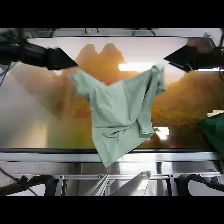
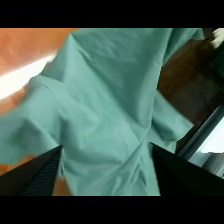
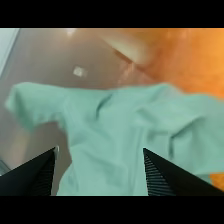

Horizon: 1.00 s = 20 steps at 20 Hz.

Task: Fold the shirts.

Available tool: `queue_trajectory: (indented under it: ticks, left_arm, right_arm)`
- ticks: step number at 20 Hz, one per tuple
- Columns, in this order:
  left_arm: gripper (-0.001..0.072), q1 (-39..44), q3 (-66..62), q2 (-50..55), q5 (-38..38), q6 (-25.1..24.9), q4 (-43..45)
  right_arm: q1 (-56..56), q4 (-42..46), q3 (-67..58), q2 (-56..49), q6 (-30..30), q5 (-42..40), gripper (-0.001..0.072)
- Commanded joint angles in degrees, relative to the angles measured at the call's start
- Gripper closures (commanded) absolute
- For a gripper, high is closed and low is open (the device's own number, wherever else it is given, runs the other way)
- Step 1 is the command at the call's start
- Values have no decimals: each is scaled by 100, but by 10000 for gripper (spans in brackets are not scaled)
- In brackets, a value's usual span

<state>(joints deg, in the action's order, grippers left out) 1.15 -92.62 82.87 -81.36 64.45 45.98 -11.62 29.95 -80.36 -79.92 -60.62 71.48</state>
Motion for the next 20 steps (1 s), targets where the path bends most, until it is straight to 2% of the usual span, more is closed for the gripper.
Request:
queue_trajectory:
  ticks: [1, 4, 6, 8, 11, 13, 16, 20]
  left_arm:
    - [-1, -24, -48, 831, -575, 264, 911]
    - [0, -372, -229, 1224, -1292, 446, 981]
    - [0, -546, -85, 1340, -1152, 444, 981]
    - [0, -660, 68, 1456, -682, 442, 975]
    - [1, -651, 98, 1759, -81, 450, 896]
    - [1, -562, 87, 2024, 234, 457, 706]
    - [1, -358, -365, 2662, 286, 461, 636]
    - [1, 59, -1379, 3589, 264, 557, 645]
  right_arm:
    - [-455, 358, -4, -433, -332, 428, 114]
    - [-1196, 986, 87, -422, -702, 1633, 114]
    - [-1445, 1515, 686, -284, -776, 2028, 115]
    - [-1495, 1683, 1766, 7, -647, 1617, 114]
    - [-1180, 1469, 3392, 278, -223, 461, 115]
    - [-776, 1438, 4092, 249, -208, -192, 114]
    - [92, 1145, 4485, 79, -210, -833, 114]
    - [1285, 247, 4483, -170, -210, -1502, 115]
